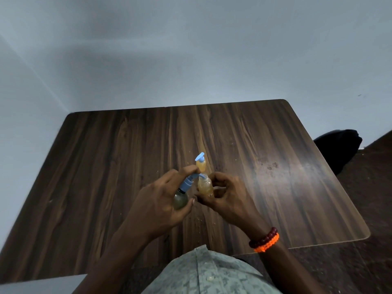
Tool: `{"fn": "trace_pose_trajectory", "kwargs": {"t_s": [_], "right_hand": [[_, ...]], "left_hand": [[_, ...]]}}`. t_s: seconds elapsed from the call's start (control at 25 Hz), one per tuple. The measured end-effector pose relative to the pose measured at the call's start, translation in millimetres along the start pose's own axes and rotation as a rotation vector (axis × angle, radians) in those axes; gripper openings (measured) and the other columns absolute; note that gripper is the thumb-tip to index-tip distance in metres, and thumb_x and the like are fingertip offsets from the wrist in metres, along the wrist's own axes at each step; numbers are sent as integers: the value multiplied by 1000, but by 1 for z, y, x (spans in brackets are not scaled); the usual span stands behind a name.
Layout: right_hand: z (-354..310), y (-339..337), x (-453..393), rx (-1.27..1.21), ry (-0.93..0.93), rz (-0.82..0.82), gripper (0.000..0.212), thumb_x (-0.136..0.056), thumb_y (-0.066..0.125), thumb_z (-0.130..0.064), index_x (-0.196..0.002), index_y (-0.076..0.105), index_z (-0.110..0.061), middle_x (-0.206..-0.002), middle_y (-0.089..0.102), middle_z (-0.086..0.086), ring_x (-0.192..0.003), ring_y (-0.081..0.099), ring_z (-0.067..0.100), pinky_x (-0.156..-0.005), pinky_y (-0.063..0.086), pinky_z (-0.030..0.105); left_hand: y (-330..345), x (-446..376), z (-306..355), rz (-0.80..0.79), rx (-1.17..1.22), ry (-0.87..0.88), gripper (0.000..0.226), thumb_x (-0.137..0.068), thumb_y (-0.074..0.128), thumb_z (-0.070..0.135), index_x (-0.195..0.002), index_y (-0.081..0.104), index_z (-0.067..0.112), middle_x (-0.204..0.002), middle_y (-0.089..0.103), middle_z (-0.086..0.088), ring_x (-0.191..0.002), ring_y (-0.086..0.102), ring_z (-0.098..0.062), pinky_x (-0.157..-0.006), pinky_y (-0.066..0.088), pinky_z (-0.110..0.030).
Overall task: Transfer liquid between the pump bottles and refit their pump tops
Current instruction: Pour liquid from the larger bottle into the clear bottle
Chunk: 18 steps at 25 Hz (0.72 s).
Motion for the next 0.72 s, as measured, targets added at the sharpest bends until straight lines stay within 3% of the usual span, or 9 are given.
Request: {"fn": "trace_pose_trajectory", "kwargs": {"t_s": [0.16,0.32,0.52,0.72], "right_hand": [[-1,-2,-2,-28,-5,-6,35,-82,85,-28,-110,73,-10,-106,75,-3,-94,72,5,-76,60,18],[-1,-1,0,-13,-8,-15,33,-82,85,-31,-108,73,-14,-104,75,-4,-94,72,6,-76,62,22],[-3,-2,-1,-27,-5,-3,42,-79,83,-41,-108,73,-13,-102,76,-3,-92,73,6,-77,63,26],[-2,-2,1,-31,1,-13,42,-77,80,-44,-107,74,-15,-102,75,-5,-93,73,5,-77,63,26]], "left_hand": [[0,1,2,-18,-2,21,77,-87,58,58,-154,20,56,-127,66,5,-98,72,-16,-78,66,-38],[-1,1,1,8,1,5,69,-88,62,55,-150,34,47,-123,66,7,-97,71,-15,-77,65,-39],[-3,0,4,14,19,34,80,-87,65,53,-157,27,48,-128,66,7,-99,71,-12,-79,65,-35],[-1,1,3,6,3,14,68,-87,62,55,-149,33,50,-122,66,8,-97,71,-15,-77,65,-40]]}}
Point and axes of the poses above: each hand's wrist, its own x-axis away from the middle knuckle, its own y-axis out of the palm, z = x × y, the point moved 6 cm from there along -x, towards the middle knuckle
